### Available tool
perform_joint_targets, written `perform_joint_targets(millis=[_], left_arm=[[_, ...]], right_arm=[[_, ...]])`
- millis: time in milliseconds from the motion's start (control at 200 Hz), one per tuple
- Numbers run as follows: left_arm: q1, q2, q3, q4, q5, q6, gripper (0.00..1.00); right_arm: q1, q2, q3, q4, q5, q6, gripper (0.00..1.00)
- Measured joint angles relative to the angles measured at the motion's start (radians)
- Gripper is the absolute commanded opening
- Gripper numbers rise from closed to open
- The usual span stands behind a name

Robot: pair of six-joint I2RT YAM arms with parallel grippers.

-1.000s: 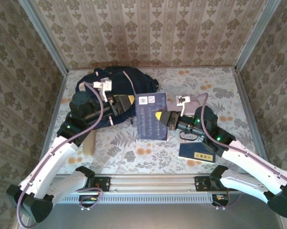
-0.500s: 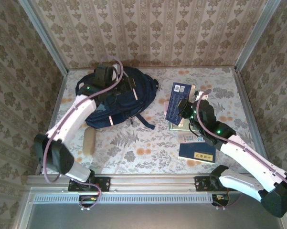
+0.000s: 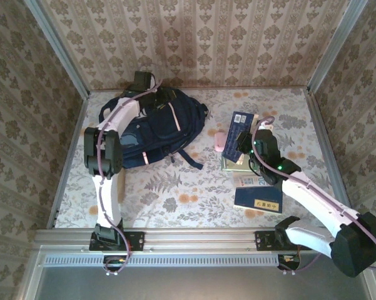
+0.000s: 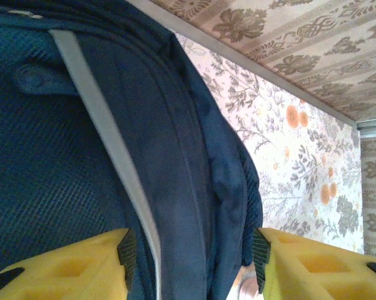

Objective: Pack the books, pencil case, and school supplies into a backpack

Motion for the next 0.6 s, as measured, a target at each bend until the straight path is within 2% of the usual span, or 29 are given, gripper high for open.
perform_joint_targets(millis=[115,600], left_arm=[[0.001,0.050,0.038,0.004,0.002,-0.026,0.53],[0.000,0.068,0.045,0.008,0.003,-0.080,0.53]], right_arm=[[-0.012,0.009,-0.001,0.005,-0.030,0.014,0.00],[-0.070,0.057,-0.027,0.062,-0.132,0.092,0.00]])
